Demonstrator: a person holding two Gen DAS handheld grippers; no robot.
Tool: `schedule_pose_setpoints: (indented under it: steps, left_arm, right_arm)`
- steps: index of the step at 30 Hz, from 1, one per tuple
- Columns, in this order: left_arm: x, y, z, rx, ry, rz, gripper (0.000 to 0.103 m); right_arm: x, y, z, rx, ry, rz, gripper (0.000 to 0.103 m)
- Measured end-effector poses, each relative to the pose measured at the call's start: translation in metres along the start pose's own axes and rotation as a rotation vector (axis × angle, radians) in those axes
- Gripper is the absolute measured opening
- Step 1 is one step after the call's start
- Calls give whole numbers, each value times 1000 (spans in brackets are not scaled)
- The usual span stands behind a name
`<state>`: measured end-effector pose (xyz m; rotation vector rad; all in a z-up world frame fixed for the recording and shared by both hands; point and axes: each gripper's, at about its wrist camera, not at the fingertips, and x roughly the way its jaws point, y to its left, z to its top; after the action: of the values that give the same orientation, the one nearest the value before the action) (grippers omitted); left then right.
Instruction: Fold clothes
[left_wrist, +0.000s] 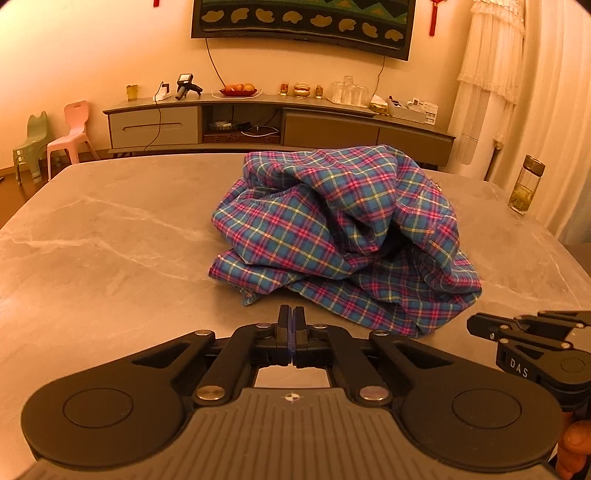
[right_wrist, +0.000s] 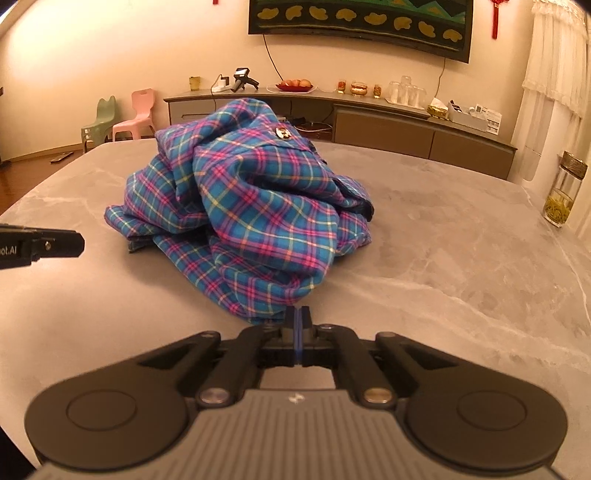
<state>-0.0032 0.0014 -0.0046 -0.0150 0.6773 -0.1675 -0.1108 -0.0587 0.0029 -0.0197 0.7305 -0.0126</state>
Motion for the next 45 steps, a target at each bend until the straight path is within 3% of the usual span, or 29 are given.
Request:
schedule_pose_setpoints:
  steps: [2, 4, 5, 6, 7, 9, 12, 15, 16, 17, 18, 19, 20, 21, 22, 23, 26, 28, 29, 32, 35, 37, 38, 39, 40, 41, 45]
  left_arm:
    - [6, 5, 3, -27, 19, -13, 0]
    - [11, 12, 6, -69, 35, -26, 21]
    - [14, 17, 7, -88, 38, -37, 60]
    - [14, 22, 7, -99, 23, -34, 93]
    - [13, 27, 8, -108, 2, -24, 99]
    - [15, 35, 10, -117, -23, -5, 100]
    - [28, 46, 18, -113, -14, 18, 100]
    - [50, 48, 28, -104, -6, 34, 100]
    - [59, 46, 31, -88, -4, 39, 100]
    - [67, 44, 34, -71, -2, 45, 100]
    - [77, 40, 37, -44, 1, 43, 100]
    - [86, 35, 40, -8, -9, 48, 99]
    - [94, 29, 42, 30, -26, 58, 85]
    - [99, 27, 47, 45, -32, 65, 36]
    - [103, 27, 53, 51, -34, 70, 7]
    - [96, 32, 58, 20, -67, 50, 0]
    - [58, 54, 72, -103, -194, -31, 0]
    - [48, 68, 68, -152, -179, -43, 0]
    - [50, 75, 62, -174, -137, -41, 0]
    - [63, 81, 39, -201, -23, -77, 0]
    - [54, 69, 33, -194, -21, -115, 0]
    - [45, 46, 42, -142, -29, -181, 12]
    - [41, 35, 47, -114, -33, -216, 41]
    - [34, 20, 54, -81, -50, -243, 79]
    - [27, 3, 58, -53, -76, -259, 94]
    - [22, -11, 61, -26, -100, -277, 102]
    - [29, -71, 60, 96, -100, -308, 102]
  right_arm:
    - [2, -1, 0, 8, 9, -8, 2]
    - [4, -3, 0, 20, 16, -16, 16]
    - [4, -4, 0, 23, 18, -19, 26]
    - [3, -4, -1, 21, 13, -27, 56]
    - [0, -5, -2, 16, 1, -37, 81]
    - [-10, -4, -2, -3, -46, -50, 91]
    - [-14, 3, 6, -46, -118, -53, 97]
    - [4, 14, 24, -117, -165, -51, 97]
    - [15, 18, 30, -146, -177, -53, 91]
    - [28, 19, 38, -172, -164, -48, 80]
    - [44, 19, 47, -196, -131, -39, 30]
    - [55, 12, 57, -183, -102, -26, 5]
    - [62, 2, 68, -137, -78, -9, 4]
    - [62, -11, 80, -89, -82, 4, 4]
    - [47, -22, 91, -53, -129, 6, 3]
    - [25, -33, 101, -30, -190, 3, 3]
    - [-42, -57, 115, -7, -359, -11, 3]
    - [-66, -66, 103, -28, -385, -16, 3]
    - [-64, -68, 91, -40, -352, -6, 3]
    - [-17, -51, 38, -124, -119, 41, 4]
    - [1, -33, -3, -147, -39, 82, 11]
    - [-4, -36, -13, -110, -41, 119, 31]
    - [-10, -44, -13, -81, -45, 153, 39]
    - [-16, -52, -11, -56, -50, 186, 54]
    - [-24, -64, -10, -21, -68, 209, 61]
    - [-34, -80, -7, 24, -97, 224, 62]
    - [-47, -153, 0, 339, -174, 284, 70]
